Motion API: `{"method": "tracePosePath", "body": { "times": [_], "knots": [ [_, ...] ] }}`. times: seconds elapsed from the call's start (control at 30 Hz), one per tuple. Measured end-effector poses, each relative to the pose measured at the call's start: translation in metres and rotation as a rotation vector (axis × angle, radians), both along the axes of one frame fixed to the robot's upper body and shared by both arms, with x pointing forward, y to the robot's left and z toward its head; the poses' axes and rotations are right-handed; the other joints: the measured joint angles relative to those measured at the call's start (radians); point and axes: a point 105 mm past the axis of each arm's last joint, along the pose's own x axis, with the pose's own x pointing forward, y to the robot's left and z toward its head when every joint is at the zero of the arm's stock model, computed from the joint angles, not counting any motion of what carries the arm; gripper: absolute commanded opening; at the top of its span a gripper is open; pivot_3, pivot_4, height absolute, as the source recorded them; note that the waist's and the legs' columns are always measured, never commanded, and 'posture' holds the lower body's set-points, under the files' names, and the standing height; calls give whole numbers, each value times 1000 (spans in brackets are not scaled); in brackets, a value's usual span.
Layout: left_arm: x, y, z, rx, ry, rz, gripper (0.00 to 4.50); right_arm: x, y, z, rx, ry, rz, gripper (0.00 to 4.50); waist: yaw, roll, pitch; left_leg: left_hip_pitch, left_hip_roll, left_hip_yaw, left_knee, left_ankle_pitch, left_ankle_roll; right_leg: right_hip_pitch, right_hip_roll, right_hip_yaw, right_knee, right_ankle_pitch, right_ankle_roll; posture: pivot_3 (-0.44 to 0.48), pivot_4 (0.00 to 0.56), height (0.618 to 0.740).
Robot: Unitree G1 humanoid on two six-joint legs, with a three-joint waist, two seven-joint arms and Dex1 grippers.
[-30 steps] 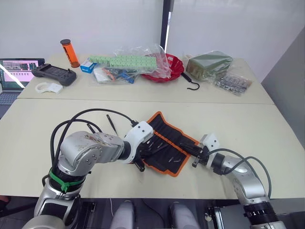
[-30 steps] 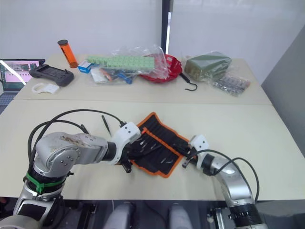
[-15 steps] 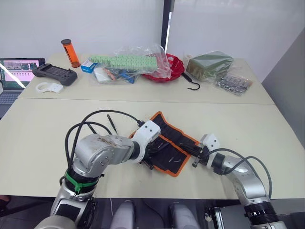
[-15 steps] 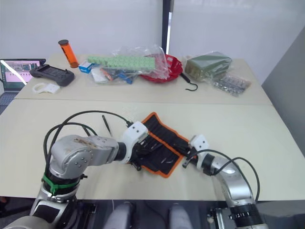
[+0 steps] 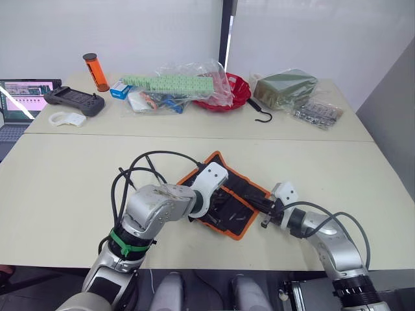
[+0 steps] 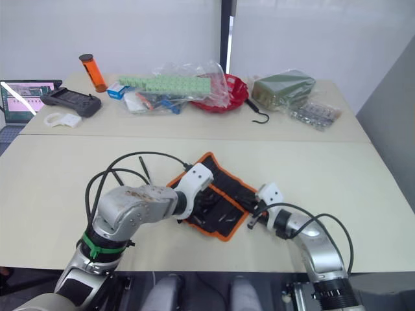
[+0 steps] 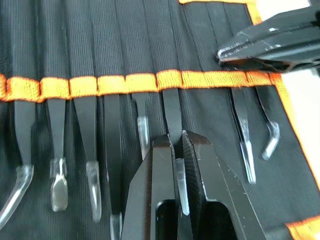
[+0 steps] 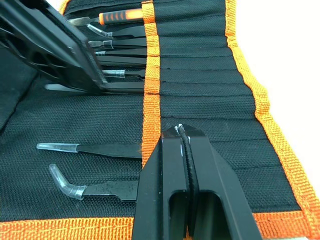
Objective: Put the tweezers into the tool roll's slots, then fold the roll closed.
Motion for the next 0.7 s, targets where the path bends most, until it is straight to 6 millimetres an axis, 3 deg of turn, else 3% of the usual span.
{"method": "tracePosePath", "body": {
  "times": [0.4,0.47,0.7],
  "knots": [
    [8,-5,0,15,-28,-29,14,-1,2,0,2,4,-6,0,-1,0,0,0,0,0,0,0,0,0,0,0,0,0,0,0,150,740],
    [8,-4,0,12,-24,-28,839,-1,3,0,2,3,-5,0,-1,0,0,0,0,0,0,0,0,0,0,0,0,0,0,0,150,740],
    [10,6,12,-35,-9,15,3115,-1,3,0,0,2,-2,0,-2,0,0,0,0,0,0,0,0,0,0,0,0,0,0,0,150,740]
  ]
}}
